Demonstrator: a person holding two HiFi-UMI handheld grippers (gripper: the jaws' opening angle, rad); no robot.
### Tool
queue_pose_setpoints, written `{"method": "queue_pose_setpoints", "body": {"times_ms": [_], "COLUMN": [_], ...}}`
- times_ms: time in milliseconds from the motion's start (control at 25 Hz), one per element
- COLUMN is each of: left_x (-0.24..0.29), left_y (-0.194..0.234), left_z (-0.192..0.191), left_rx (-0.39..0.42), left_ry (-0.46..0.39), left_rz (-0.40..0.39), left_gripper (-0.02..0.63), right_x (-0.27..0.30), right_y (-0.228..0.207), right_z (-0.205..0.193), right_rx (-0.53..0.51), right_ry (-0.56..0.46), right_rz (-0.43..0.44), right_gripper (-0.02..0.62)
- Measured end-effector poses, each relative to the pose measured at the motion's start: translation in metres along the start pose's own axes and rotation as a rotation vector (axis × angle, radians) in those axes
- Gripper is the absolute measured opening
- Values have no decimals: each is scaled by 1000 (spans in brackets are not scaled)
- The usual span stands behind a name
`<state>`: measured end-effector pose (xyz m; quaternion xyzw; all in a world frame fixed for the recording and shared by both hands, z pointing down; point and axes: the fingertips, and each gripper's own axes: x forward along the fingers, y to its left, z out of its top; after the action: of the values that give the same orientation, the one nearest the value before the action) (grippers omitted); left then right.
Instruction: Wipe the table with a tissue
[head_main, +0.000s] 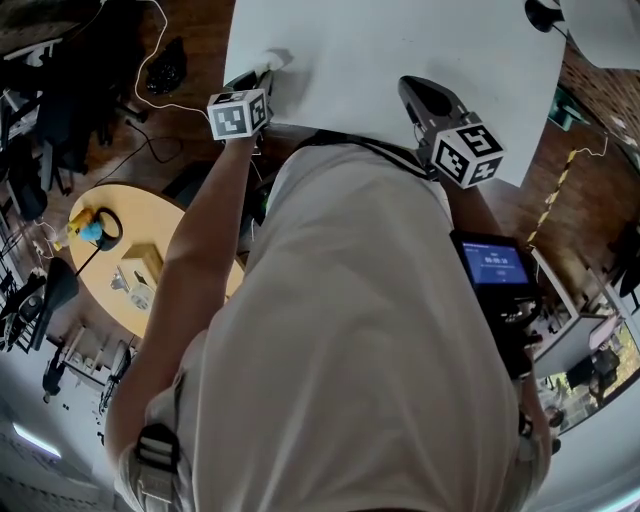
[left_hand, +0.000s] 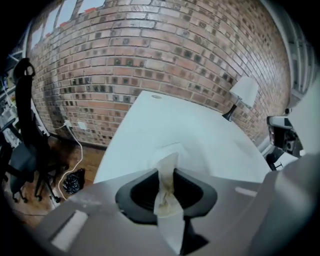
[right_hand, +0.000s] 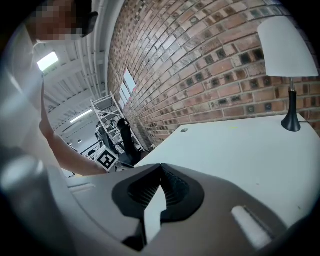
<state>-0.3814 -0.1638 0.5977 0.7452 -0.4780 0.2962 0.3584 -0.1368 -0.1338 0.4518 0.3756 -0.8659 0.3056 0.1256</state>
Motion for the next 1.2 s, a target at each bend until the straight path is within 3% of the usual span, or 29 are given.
{"method": "queue_pose_setpoints", "body": {"times_ms": [200,320,480,600,760,960,1080,1200], "left_x": [31,42,33,10,1,-12,-3,-3], "left_y": [-77,-127,-151,-131,-55,20,27,0], "left_z": [6,-4,-29,-23,-12,6,-1,-11], "left_rx": [168,288,401,337,152,34,0,6], "left_ry": [51,138,231,220,130,43,32,61], "left_rz": [-132,-258,-355,-335,-169,32,42,-24], "left_gripper": [81,81,81,80,80,81,81,81], "right_x": [-1,-1,0,0,3,4,2,0], "right_y": [-2,-3,-1,0,1,2,-4,-9], "right_z": [1,-1,-4,-2,1,1,2,4], "right_rx": [4,12,13,11,6,11,19,30], "right_ry": [-2,3,15,15,15,14,2,-8], "right_rz": [-11,-20,-24,-21,-13,-19,-42,-69], "right_gripper": [8,8,8,8,8,8,8,8]}}
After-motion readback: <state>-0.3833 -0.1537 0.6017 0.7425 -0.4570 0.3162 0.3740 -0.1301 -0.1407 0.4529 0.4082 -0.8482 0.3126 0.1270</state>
